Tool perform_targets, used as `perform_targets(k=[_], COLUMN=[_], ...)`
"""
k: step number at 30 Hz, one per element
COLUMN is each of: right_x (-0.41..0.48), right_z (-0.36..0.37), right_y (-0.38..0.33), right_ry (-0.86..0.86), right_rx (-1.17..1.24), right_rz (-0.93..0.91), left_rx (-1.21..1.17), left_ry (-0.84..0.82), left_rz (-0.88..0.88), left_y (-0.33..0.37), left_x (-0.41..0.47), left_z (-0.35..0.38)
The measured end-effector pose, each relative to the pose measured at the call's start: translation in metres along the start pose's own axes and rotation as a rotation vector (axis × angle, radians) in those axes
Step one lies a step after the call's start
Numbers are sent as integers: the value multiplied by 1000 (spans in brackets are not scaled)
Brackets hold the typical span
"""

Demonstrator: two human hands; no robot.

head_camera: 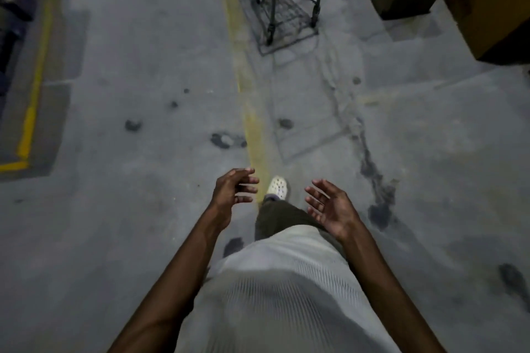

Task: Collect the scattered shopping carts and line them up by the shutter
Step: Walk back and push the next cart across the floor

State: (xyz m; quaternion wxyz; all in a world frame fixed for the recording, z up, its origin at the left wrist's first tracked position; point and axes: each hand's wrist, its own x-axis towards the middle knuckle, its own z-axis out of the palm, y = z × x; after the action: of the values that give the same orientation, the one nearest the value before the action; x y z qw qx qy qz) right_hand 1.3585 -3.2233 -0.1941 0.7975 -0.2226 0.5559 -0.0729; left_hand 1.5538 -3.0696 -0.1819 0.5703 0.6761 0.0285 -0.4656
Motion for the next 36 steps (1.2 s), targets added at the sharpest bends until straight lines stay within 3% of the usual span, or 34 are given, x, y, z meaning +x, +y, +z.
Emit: perform_targets(k=[5,10,18,22,28,36], right_x=[79,124,238,288,330,406], right_z=[70,149,231,266,322,331], right_y=[-167,-299,-405,-481,-616,-741], right_ry=[30,-30,-36,33,86,161], right_rx=[5,-69,-15,2,150,99], right_rz=[-116,-191,-112,-117,-249,-304], left_rx=[-66,-90,-61,72,155,402], left_ry=[148,139,0,-113,-102,-239], left_rz=[63,68,6,-16,83,294], left_y=[116,202,321,404,555,658], left_x=[98,176,357,459,583,670], left_z=[19,49,114,136,187,311])
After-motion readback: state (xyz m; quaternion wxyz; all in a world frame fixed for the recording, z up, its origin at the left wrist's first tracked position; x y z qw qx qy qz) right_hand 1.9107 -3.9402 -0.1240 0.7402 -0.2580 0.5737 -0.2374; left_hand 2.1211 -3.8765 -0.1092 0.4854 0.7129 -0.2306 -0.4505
